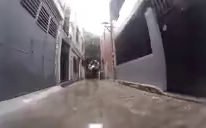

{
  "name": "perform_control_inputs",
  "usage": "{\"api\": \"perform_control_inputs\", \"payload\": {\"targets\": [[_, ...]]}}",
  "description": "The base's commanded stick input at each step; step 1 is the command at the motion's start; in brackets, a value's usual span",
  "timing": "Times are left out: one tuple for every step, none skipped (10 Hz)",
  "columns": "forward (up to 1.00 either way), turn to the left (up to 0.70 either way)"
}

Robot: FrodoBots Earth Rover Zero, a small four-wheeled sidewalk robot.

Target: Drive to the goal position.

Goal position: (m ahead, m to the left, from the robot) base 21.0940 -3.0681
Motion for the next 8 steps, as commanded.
{"api": "perform_control_inputs", "payload": {"targets": [[0.99, 0.0], [0.99, 0.0], [0.99, 0.0], [0.99, 0.0], [0.99, 0.0], [0.99, 0.0], [0.99, 0.0], [0.99, 0.0]]}}
